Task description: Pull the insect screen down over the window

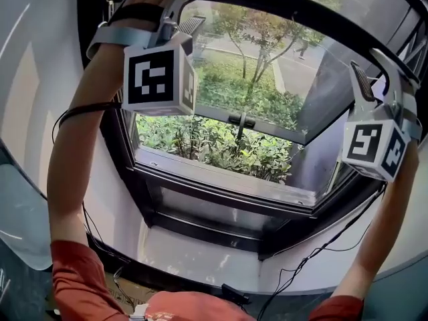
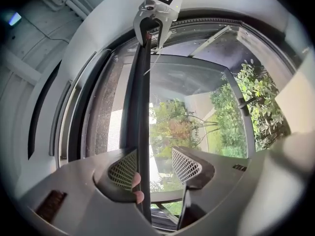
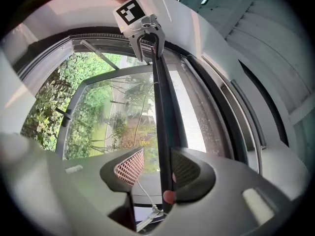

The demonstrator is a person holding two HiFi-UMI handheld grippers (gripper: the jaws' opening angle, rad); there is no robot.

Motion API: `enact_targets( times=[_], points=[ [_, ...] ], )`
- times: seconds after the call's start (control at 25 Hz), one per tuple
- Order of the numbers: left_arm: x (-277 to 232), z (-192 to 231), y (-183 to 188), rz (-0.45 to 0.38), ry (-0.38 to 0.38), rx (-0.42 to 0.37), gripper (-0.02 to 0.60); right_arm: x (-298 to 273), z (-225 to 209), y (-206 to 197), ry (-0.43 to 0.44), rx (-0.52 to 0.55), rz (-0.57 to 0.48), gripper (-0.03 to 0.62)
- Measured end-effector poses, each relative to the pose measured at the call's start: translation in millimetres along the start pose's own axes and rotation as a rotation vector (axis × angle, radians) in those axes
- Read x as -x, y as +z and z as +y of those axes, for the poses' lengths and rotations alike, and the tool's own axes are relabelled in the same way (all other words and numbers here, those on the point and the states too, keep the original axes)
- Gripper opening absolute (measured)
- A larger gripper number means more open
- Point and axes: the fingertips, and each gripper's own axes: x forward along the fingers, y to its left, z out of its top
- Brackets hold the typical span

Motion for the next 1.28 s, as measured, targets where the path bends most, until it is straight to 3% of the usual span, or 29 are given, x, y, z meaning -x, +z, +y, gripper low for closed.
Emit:
enact_targets(
  times=[0.64,1.28],
  points=[
    [41.0,-86.0,6.6,-0.025,-0.106,0.034,0.222,42.2,84.0,2.1,0.110,-0.091,-0.018,0.183],
    [78.4,-157.7,10.9,-0.015,-0.216,0.024,0.222,79.2,158.8,1.7,0.220,-0.111,-0.009,0.192]
  ],
)
